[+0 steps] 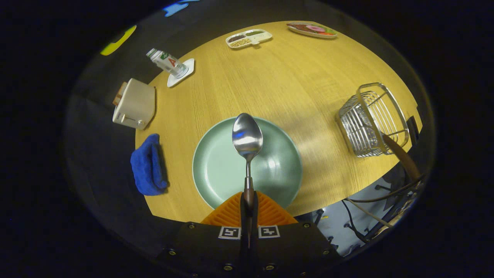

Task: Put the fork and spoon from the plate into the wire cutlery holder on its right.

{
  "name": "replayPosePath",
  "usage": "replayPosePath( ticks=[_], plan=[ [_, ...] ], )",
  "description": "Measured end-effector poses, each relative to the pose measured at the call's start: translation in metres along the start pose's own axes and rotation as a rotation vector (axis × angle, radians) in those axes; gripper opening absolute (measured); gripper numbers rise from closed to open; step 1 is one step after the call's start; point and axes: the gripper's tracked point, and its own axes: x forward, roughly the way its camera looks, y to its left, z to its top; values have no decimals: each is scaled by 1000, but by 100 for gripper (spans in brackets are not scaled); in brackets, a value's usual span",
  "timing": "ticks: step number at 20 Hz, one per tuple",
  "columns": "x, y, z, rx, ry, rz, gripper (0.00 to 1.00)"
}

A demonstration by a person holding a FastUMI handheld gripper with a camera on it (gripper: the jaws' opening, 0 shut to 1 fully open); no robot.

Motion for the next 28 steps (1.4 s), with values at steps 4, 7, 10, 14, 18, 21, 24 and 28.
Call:
replayPosePath(
  ticks=[4, 7, 10, 14, 18, 21, 24, 28],
  plan=[
    [-33, -24, 18, 103, -56, 21, 2],
    [-52, -54, 25, 177, -74, 9, 2],
    [-63, -88, 29, 256, -78, -13, 2],
    [-70, -117, 30, 321, -55, -27, 2],
    [-69, -127, 32, 337, -20, -28, 2],
    [-68, -128, 34, 345, 5, -27, 2],
    [-68, -133, 34, 343, 10, -49, 4],
    [-76, -130, 40, 352, -17, -40, 11]
  ],
)
